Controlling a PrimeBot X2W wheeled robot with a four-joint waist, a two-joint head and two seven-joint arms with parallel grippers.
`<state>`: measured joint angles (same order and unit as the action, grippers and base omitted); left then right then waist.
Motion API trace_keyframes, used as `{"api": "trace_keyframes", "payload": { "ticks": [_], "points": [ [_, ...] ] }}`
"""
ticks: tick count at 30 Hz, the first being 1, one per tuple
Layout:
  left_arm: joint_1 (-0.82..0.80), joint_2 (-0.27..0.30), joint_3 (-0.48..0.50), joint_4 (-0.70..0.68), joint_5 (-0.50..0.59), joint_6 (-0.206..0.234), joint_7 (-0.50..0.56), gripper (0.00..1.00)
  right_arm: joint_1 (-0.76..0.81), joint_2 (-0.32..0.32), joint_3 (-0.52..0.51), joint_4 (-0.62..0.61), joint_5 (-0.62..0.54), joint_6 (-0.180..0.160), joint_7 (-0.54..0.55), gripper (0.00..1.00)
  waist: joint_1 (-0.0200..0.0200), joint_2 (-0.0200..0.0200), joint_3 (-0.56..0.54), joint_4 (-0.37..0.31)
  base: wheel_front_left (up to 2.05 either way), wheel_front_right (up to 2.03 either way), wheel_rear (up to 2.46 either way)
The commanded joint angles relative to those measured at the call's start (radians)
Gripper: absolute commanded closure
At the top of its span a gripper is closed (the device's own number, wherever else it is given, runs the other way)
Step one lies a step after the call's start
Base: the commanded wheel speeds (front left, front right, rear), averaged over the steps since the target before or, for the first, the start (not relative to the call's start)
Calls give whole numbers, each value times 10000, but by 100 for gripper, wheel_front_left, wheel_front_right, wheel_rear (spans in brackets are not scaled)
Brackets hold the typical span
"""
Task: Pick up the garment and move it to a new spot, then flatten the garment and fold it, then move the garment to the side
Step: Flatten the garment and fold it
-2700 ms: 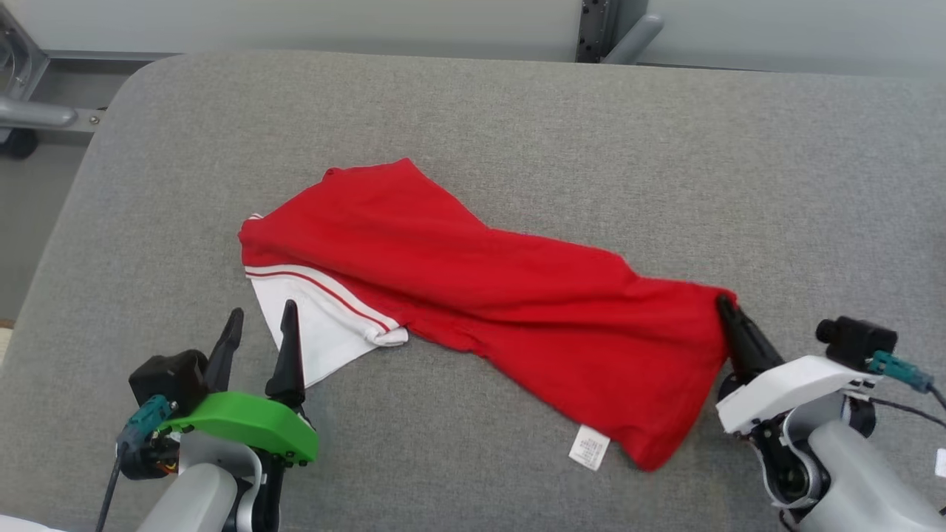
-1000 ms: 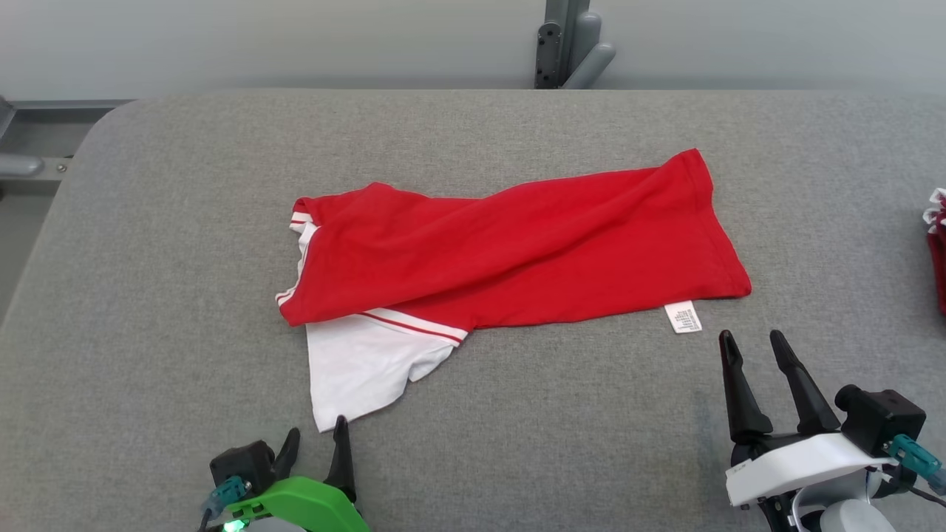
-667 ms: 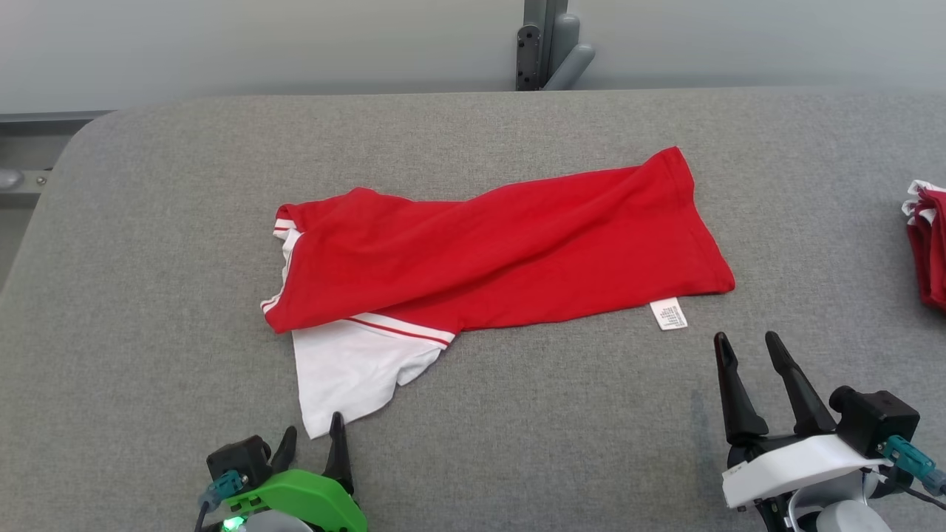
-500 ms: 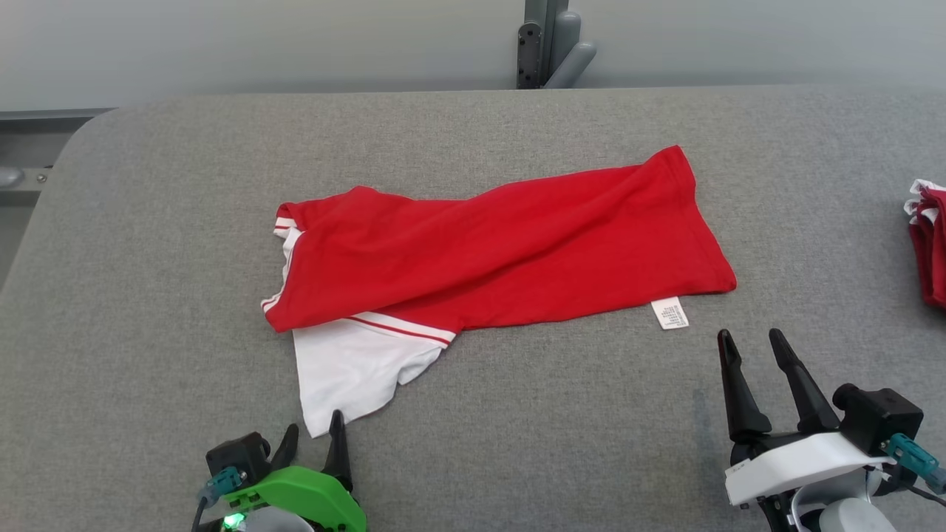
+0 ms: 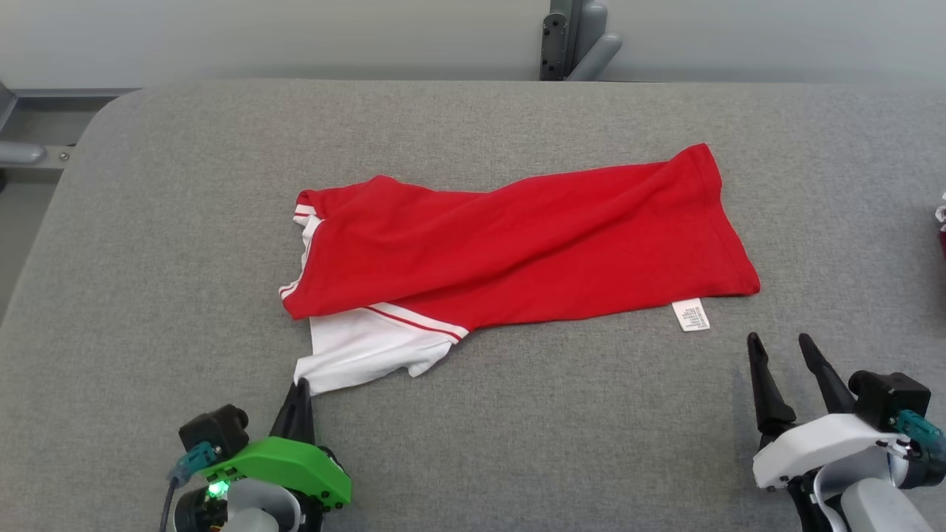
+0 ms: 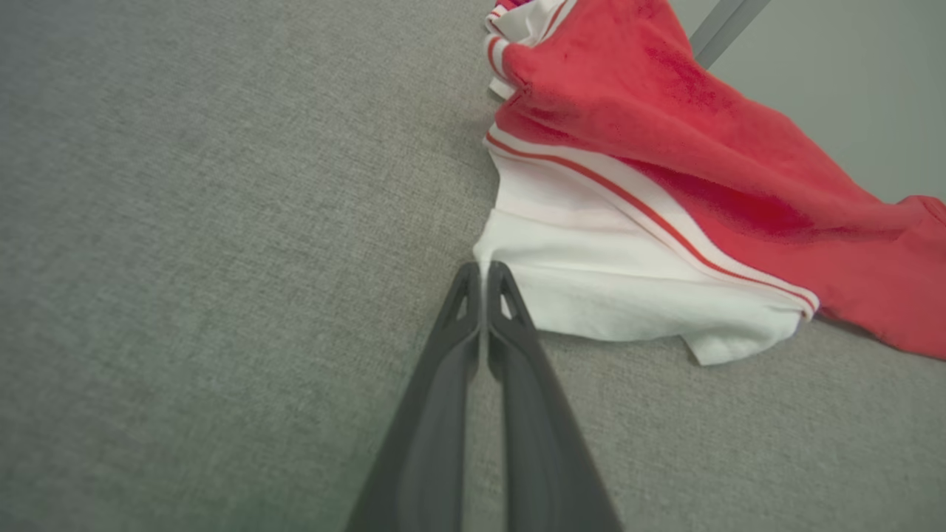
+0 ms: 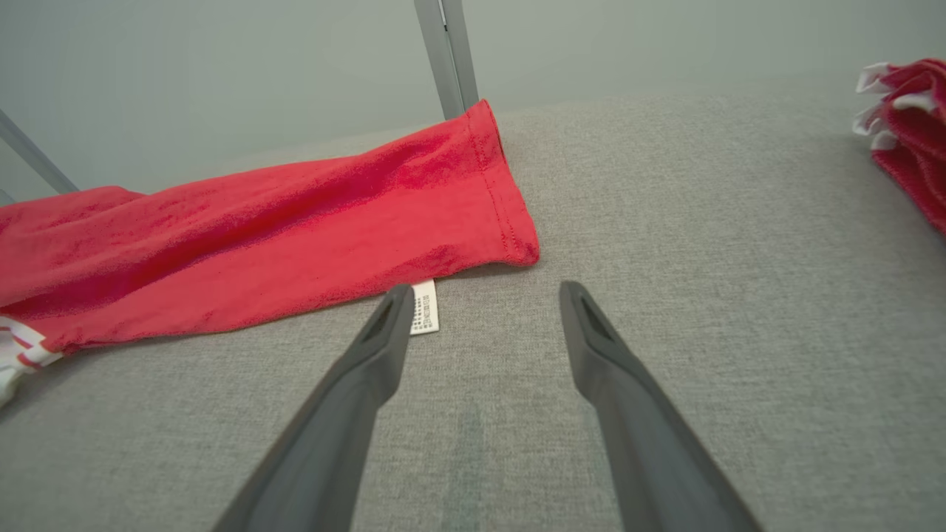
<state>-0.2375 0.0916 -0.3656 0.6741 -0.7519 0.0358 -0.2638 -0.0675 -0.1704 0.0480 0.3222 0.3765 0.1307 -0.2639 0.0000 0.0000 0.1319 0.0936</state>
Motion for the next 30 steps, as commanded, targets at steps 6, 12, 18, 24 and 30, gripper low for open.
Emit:
{"api": "trace_keyframes", "payload": {
  "ticks": [6,12,18,24,30],
  "points": [
    [105,287,642,-985,491,148,4,100,-1391,-724,87,1855,9,-1,-7,0,0,0,292,234,0,0,0],
    [79,360,926,-1334,661,155,3,100,-2429,-1036,609,2822,931,-1,-7,0,0,0,562,185,0,0,0],
    [-73,301,983,-1415,833,84,2,100,-3340,-1114,1513,3870,2010,-1,-7,6,0,0,791,228,0,0,0],
    [-236,306,900,-1330,951,27,1,100,-3776,-1108,2006,4516,2495,-1,-7,87,0,0,878,339,0,0,0],
    [-310,309,941,-1357,1000,-10,1,100,-3920,-1226,2334,4729,2662,-1,-7,100,0,0,769,374,0,0,0]
  ]
}}
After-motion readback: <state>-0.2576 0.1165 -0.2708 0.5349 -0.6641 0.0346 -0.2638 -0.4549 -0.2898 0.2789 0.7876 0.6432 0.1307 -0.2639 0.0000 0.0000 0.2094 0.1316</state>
